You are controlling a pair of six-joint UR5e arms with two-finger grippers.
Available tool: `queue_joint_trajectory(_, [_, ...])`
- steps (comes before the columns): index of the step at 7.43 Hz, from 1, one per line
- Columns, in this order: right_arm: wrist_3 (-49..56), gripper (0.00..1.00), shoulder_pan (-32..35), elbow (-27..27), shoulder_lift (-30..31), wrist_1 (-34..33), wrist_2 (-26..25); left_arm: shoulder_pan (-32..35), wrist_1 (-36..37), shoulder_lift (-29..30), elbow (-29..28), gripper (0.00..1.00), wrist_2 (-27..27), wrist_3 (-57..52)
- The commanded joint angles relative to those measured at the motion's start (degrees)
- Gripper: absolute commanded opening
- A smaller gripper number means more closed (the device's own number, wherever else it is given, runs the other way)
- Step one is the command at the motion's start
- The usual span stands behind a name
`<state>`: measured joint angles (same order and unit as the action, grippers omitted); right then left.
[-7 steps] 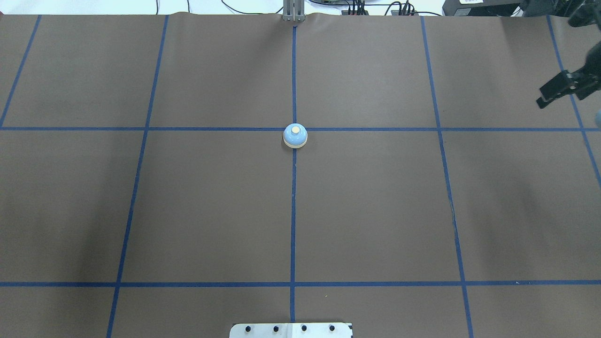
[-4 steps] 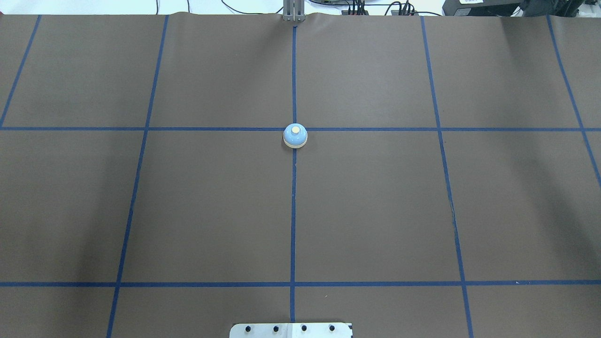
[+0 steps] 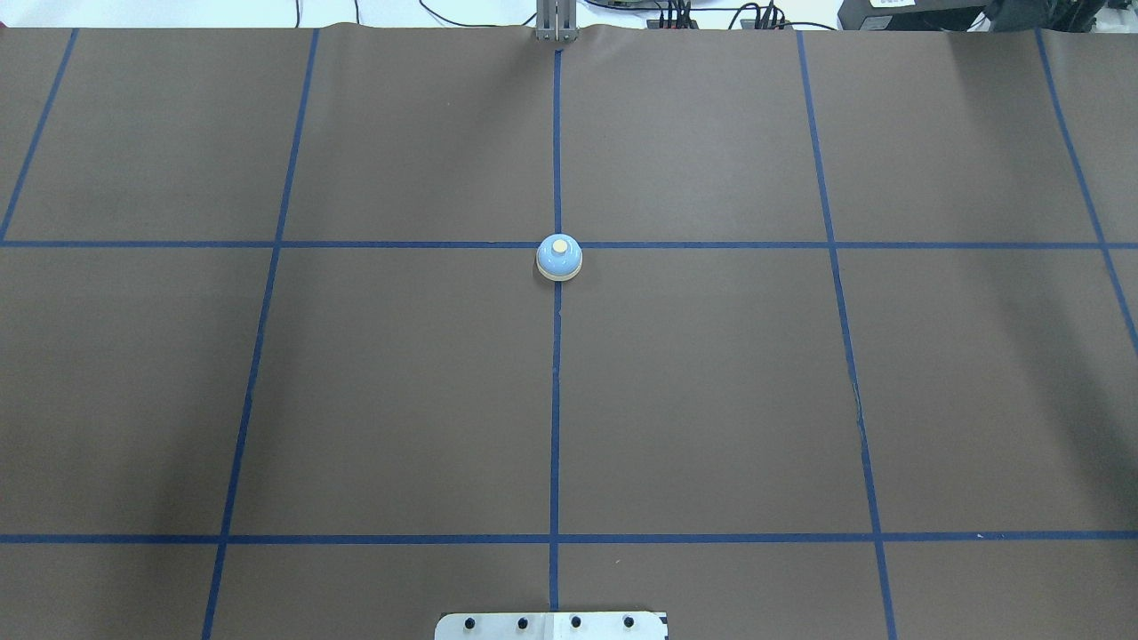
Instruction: Place and press bell with both arms
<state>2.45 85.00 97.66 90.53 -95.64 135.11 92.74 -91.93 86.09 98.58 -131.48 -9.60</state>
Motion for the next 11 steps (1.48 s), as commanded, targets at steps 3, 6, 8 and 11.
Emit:
queue_joint_trajectory(3, [-2.87, 1.0, 0.61, 3.47, 0.96, 0.28, 0.15, -0.1, 0.43, 0.04, -0.14, 1.0, -0.01, 0.19])
queue_joint_trajectory(6, [-6.67, 1.0, 1.22, 5.26, 1.67, 0.36, 1.64, -0.19, 0.35, 0.04, -0.49, 1.0, -0.01, 0.02])
queue_joint_trajectory(8, [-6.41, 1.0, 1.14, 4.56, 2.19, 0.89, 1.74, -0.28, 0.35, -0.75, -0.49, 1.0, -0.01, 0.11])
queue_joint_trajectory(11, [-6.41, 1.0, 1.14, 4.47, 2.19, 0.98, 1.74, -0.45, 0.26, -0.75, -0.05, 1.0, -0.1, 2.65])
